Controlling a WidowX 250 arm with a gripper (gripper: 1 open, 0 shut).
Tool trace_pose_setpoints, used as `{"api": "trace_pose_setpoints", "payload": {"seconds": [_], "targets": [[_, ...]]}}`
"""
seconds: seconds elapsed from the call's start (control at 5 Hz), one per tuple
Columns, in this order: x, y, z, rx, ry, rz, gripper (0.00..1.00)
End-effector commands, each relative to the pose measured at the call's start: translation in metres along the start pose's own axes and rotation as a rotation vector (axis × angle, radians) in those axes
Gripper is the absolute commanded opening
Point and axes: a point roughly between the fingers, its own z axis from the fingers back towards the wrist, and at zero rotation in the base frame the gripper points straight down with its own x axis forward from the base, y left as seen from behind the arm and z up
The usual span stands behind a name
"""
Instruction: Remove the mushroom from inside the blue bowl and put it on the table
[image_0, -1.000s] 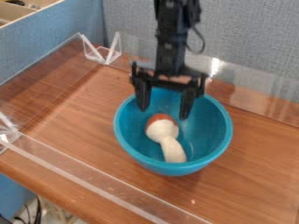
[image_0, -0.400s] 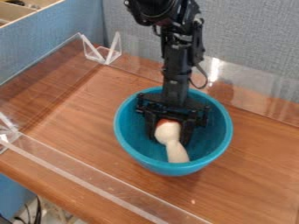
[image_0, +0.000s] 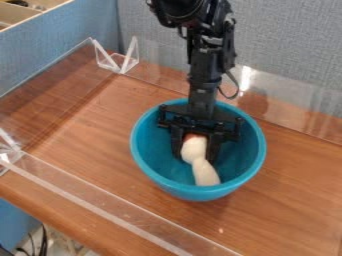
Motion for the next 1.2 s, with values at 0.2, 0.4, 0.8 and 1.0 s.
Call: {"api": "trace_pose_setpoints", "payload": {"seconds": [0.2,0.4,0.8,1.0], "targets": [[0.004,-0.006,0.013,-0.027,-0.062,0.040,0.00],[0.004,-0.011,0.001,-0.028,-0.060,0.060,1.00],[0.007,-0.022,-0.012,-0.024,-0.057,0.067,0.00],[0.011,-0.026,-0.015,-0.021,-0.057,0.053,0.00]]}}
